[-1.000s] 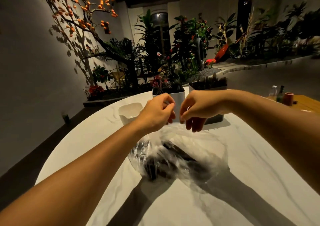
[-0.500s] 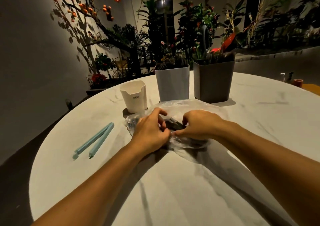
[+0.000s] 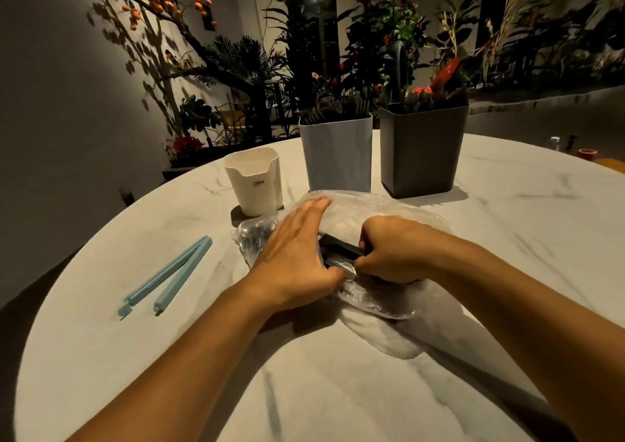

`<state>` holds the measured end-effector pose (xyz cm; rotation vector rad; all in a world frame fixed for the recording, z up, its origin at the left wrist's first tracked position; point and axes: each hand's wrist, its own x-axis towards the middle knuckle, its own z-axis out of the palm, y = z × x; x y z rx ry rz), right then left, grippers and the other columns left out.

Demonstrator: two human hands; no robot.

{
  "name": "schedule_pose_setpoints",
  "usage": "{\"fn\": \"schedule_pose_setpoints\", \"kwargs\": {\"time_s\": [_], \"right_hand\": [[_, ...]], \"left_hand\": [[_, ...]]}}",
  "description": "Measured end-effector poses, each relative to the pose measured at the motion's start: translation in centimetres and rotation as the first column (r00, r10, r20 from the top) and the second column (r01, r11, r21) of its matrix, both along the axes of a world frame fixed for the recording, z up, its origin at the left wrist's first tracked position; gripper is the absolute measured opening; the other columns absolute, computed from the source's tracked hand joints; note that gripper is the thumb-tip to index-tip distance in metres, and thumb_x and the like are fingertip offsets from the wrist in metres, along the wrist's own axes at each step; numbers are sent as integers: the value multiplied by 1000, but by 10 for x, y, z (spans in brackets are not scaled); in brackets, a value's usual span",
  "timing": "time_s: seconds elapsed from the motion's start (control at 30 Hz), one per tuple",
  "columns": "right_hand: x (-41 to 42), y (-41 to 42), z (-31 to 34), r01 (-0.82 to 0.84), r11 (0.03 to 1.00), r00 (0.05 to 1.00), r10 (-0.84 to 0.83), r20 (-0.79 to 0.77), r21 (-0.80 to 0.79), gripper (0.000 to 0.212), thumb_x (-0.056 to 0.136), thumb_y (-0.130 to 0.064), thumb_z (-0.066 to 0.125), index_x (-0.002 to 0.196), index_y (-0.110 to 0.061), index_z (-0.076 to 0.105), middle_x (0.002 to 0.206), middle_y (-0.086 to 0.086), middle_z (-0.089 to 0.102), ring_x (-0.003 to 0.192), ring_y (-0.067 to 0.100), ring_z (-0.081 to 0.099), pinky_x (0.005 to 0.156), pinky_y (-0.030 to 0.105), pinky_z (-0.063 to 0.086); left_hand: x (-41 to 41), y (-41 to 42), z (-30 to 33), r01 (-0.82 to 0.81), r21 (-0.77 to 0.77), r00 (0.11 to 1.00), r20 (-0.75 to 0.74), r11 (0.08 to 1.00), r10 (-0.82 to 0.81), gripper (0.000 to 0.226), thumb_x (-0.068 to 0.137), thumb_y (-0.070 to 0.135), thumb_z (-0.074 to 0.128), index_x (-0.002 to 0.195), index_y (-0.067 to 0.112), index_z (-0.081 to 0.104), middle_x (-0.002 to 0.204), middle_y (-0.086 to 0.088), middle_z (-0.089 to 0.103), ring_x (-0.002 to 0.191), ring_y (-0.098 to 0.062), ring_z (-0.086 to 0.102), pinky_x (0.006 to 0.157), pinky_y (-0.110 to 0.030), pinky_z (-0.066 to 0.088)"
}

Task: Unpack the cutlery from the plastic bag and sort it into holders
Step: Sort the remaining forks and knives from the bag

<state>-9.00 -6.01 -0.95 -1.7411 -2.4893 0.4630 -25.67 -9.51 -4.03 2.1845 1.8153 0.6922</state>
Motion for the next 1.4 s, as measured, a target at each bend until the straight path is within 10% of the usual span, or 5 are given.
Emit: {"fn": "schedule_pose_setpoints", "kwargs": {"time_s": [0.4, 0.93, 1.1, 1.23, 1.4], "right_hand": [[-14, -14, -6, 20, 994, 1000, -20, 1, 106, 46, 94, -55, 55, 124, -21, 54, 97, -2, 51, 89, 17, 51, 81, 29, 43], [-9, -17, 14, 1, 1000, 999, 0, -45, 3, 13, 101, -24, 49, 110, -18, 56, 83, 0, 53, 88, 19, 54, 75, 28, 42], [-1, -9, 17, 31, 964, 952, -108, -286, -262, 16, 101, -17, 51, 112, -11, 61, 97, 10, 69, 91, 22, 68, 87, 36, 57], [8, -9, 20, -89, 791, 720, -368, -588, -605, 14, 103, -8, 46, 107, -3, 59, 76, 11, 63, 61, 15, 59, 54, 25, 55], [8, -12, 25, -202, 650, 605, -506, -615, -732, 13, 103, -7, 44, 108, -1, 54, 81, 13, 56, 59, 13, 49, 42, 15, 41]], "left_hand": [[1, 1, -5, 3, -11, 998, -61, 1000, -3, 98, 84, 41, 67, 158, 32, 4, 167, 7, 11, 152, -18, 14, 124, -40, 21], [1, -4, -4, -52, 75, 998, -40, 996, 55, 102, 83, 42, 69, 158, 27, 1, 167, 5, 7, 153, -18, 10, 125, -40, 18], [3, -4, -6, 8, 246, 999, -38, 969, 1, 105, 78, 39, 70, 158, 26, 3, 166, 4, 10, 153, -16, 9, 124, -33, 11], [8, -7, -2, -20, 390, 991, 133, 921, -34, 82, 70, 31, 62, 146, 21, 32, 146, 1, 40, 133, -14, 38, 114, -29, 32], [11, -10, 0, -186, 531, 961, 272, 827, 42, 41, 75, 26, 61, 113, 16, 54, 109, 4, 54, 99, -15, 52, 92, -31, 50]]}}
